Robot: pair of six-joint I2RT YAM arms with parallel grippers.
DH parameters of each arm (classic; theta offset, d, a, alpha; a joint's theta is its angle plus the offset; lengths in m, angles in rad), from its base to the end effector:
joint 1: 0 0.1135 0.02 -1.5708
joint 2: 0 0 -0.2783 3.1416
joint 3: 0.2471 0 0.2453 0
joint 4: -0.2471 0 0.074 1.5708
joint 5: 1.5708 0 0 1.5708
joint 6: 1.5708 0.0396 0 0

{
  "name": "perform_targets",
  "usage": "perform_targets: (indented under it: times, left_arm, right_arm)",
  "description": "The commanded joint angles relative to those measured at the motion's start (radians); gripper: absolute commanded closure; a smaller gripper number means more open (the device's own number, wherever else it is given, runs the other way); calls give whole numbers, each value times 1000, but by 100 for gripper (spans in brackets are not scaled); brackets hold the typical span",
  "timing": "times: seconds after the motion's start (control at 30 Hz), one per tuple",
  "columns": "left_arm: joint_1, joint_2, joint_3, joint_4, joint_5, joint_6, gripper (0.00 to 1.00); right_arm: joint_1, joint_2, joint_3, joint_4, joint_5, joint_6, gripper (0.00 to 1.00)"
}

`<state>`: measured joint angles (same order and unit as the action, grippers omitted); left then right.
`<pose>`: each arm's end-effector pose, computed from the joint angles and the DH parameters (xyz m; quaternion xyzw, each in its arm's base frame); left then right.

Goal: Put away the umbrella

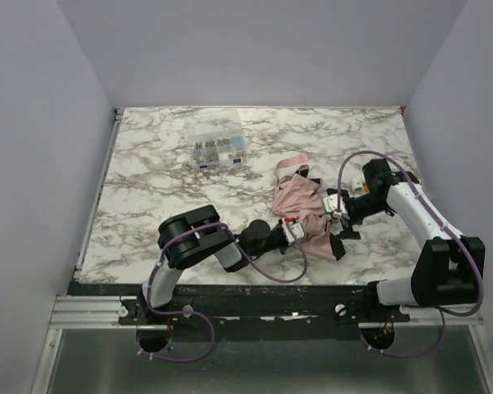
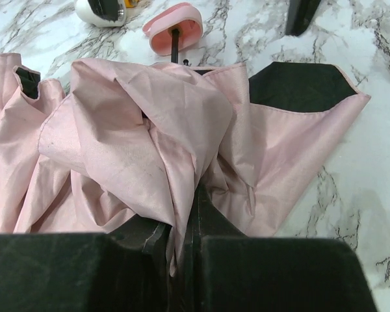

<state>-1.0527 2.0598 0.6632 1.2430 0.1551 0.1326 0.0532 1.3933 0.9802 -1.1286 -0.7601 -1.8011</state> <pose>0.1744 -0.3183 0.1180 0.4646 0.5997 -0.3408 0.5552 0.2140 0.0387 0.2442 -0.7460 0.5529 0.2277 0.2931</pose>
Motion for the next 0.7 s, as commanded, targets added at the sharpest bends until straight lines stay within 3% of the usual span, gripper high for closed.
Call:
perform_targets:
  times: [0.0,0.2,0.4,0.47,0.6,0.67]
  left_arm:
    - [15,82,-24,-351,96,-5,100]
    - [20,85,-13,-372,138,-1,100]
    - [23,87,-39,-314,192,-17,100]
    - [24,82,-50,-290,212,-15,100]
    - [23,42,-69,-274,224,-1,96]
    - [24,9,-77,-279,229,17,91]
  right_arm:
    - [36,-39,-104,109,-208,-71,0]
    - [177,-10,-300,639,-105,197,0]
    - [198,74,-456,916,86,160,3]
    - [198,98,-478,958,126,157,12]
    - [198,122,-449,955,172,212,55]
    - [198,132,-436,946,194,217,69]
